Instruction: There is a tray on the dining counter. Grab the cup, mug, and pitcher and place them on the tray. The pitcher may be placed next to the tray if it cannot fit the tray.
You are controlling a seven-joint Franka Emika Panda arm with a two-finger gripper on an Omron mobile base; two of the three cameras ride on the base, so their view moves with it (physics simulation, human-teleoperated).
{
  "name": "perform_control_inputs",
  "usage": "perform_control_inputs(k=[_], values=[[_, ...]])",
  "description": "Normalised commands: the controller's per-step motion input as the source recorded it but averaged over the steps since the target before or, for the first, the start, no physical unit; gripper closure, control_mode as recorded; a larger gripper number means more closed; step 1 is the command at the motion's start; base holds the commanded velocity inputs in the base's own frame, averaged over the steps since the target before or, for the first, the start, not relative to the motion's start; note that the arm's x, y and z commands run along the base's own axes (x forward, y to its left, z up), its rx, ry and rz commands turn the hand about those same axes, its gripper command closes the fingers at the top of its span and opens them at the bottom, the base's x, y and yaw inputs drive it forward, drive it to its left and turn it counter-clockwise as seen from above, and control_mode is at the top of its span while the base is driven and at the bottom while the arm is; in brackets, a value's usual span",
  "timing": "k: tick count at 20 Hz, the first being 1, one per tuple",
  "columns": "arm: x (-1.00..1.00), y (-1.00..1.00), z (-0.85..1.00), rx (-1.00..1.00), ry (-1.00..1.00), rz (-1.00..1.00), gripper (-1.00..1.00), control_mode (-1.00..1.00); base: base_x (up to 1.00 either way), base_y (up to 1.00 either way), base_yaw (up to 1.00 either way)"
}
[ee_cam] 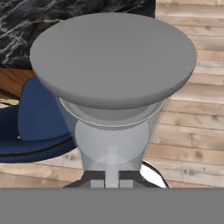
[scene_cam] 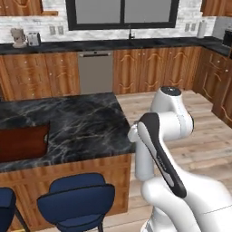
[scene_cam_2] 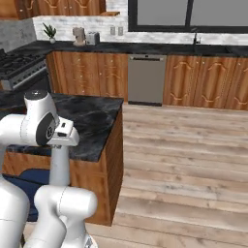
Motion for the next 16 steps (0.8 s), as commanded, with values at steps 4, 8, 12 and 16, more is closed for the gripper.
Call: perform_control_inputs(k=[4, 8, 12, 16], values=[[0.00, 0.00, 0.00, 0.00, 0.00, 0.00, 1.00, 1.00, 0.00, 0.95, -0.39], [0.00, 0.00, 0.00, 0.00, 0.00, 0.00, 1.00, 1.00, 0.00, 0.91, -0.19], [0.00, 0.00, 0.00, 0.00, 0.00, 0.00, 1.00, 1.00, 0.00, 0.69, -0.08], [0.00, 0.00, 0.00, 0.00, 0.00, 0.00, 1.00, 1.00, -0.34, 0.22, 0.00]])
